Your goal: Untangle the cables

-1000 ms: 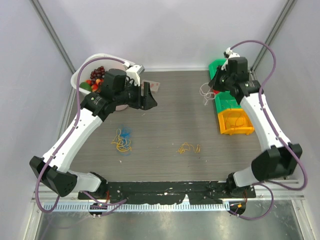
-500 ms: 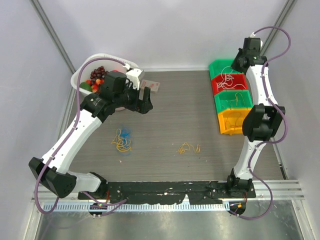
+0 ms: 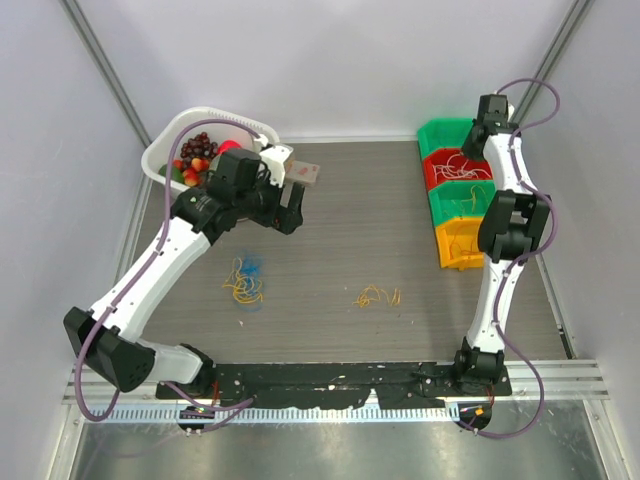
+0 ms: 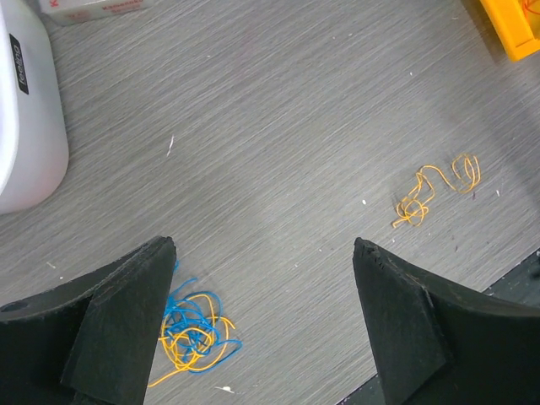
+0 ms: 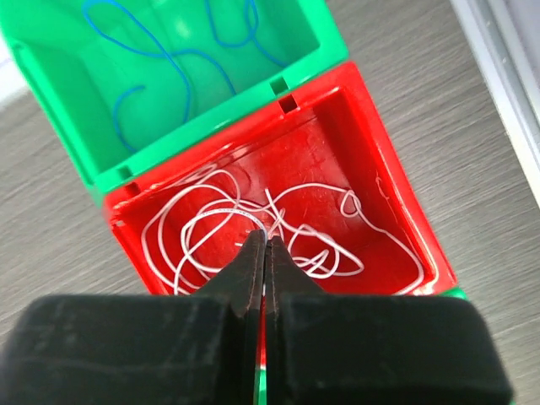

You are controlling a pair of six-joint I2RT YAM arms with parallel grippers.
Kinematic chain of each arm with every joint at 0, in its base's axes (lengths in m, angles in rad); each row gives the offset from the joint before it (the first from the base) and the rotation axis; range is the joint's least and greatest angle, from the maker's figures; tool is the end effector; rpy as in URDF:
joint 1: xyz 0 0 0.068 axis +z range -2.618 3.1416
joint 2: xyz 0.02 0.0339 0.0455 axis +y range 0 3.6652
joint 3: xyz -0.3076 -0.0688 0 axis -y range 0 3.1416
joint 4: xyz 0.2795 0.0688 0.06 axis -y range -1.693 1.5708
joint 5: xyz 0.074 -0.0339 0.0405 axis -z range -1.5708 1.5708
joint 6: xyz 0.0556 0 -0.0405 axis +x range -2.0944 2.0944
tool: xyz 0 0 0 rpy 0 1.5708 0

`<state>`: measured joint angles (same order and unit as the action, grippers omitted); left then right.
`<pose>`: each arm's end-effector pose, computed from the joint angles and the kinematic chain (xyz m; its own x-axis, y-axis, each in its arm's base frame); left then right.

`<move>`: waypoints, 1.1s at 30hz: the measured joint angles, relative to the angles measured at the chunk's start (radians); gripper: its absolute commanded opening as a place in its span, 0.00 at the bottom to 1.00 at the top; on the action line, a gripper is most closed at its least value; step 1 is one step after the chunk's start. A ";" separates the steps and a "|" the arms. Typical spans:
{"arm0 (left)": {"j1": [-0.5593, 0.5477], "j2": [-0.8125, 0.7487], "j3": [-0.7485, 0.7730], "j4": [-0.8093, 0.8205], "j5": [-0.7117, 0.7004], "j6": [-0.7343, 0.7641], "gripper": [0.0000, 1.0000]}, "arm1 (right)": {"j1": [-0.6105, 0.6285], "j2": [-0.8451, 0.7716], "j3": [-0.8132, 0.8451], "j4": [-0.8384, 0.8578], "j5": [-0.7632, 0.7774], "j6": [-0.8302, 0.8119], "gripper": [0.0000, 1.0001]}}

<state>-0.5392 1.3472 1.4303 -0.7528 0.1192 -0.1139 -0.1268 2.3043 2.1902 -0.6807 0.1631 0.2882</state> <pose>0.2769 -0.1734 0.4162 -0.5963 0.2253 -0.7705 0.5254 0.8352 -0.1624 0.5947 -0.0849 0.2778 -0.6113 0.3607 -0.7045 0.4290 0.8990 0.0880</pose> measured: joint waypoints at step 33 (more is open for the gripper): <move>-0.207 0.177 -0.116 0.128 0.291 -0.356 0.55 | 0.457 -0.941 -1.307 0.008 -0.399 0.094 0.54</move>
<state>-0.7460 1.5246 1.3144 -0.6250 0.4099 -0.4694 0.3305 1.3628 0.8837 -0.6731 -0.2363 0.3820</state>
